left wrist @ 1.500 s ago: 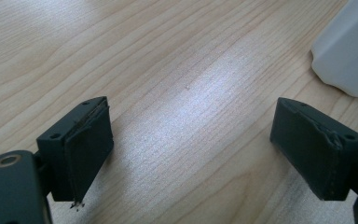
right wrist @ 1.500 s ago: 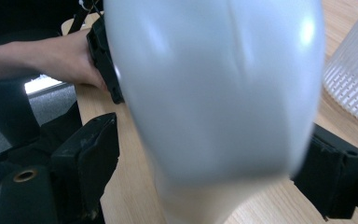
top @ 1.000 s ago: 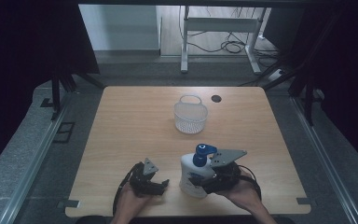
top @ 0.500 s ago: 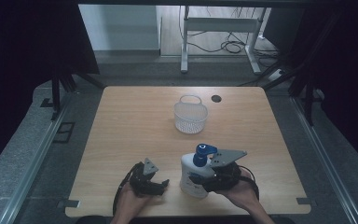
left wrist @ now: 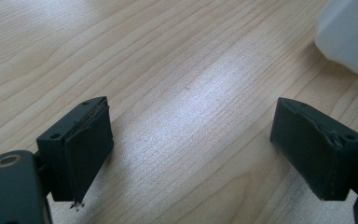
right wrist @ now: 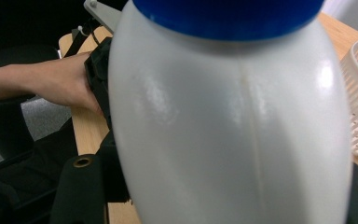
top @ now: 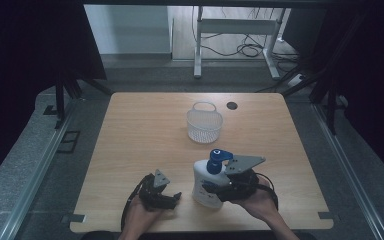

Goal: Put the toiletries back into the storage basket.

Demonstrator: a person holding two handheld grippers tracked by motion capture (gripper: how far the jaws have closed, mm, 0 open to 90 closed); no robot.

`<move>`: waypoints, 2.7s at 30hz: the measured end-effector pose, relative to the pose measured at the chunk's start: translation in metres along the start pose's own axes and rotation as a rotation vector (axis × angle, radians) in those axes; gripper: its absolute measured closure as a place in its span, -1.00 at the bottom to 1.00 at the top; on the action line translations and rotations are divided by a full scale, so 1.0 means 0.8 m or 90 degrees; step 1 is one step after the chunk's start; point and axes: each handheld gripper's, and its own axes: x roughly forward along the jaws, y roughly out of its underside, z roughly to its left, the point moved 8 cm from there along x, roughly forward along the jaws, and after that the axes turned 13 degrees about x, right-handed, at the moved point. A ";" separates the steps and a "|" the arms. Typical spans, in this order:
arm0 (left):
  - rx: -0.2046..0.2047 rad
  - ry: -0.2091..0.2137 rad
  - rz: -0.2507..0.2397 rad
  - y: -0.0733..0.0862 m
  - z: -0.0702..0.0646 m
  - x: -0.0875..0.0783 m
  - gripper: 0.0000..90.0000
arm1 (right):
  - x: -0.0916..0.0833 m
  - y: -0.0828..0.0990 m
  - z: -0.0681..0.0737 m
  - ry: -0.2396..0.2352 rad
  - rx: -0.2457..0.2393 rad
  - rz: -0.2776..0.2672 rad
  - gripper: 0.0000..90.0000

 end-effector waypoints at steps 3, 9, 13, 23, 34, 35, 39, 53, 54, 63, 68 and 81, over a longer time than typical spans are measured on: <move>-0.001 0.000 -0.001 0.000 0.000 0.000 -0.72 | -0.003 -0.006 -0.004 0.005 -0.001 -0.004 -0.17; -0.001 -0.001 -0.001 0.000 0.000 0.000 -0.72 | -0.010 -0.020 -0.014 0.009 0.003 -0.014 -0.17; -0.001 -0.001 0.000 0.000 0.000 0.000 -0.72 | -0.013 -0.031 -0.022 0.017 0.003 -0.019 -0.17; 0.001 0.000 0.000 0.000 0.000 0.000 -0.72 | -0.019 -0.053 -0.041 0.035 0.001 -0.024 -0.17; 0.000 -0.001 -0.002 -0.001 0.000 0.001 -0.72 | -0.023 -0.082 -0.058 0.058 -0.014 -0.031 -0.17; 0.000 -0.002 -0.002 -0.001 0.000 0.001 -0.72 | -0.023 -0.084 -0.060 0.060 -0.014 -0.031 -0.17; 0.001 -0.002 -0.002 -0.001 0.000 0.001 -0.72 | -0.022 -0.092 -0.068 0.066 -0.009 -0.033 -0.17; 0.004 0.000 0.001 0.000 0.000 0.000 -0.73 | -0.021 -0.117 -0.093 0.092 0.002 -0.042 -0.17; 0.005 0.000 0.001 0.000 0.000 0.000 -0.72 | -0.021 -0.119 -0.094 0.093 0.003 -0.042 -0.17; 0.002 0.000 -0.001 -0.001 0.000 0.001 -0.72 | -0.019 -0.133 -0.104 0.105 0.001 -0.044 -0.17; 0.004 0.000 0.000 -0.001 0.000 0.001 -0.73 | -0.018 -0.141 -0.112 0.113 0.005 -0.046 -0.17; 0.005 0.001 0.000 -0.001 0.000 0.001 -0.72 | -0.015 -0.162 -0.128 0.128 0.001 -0.050 -0.17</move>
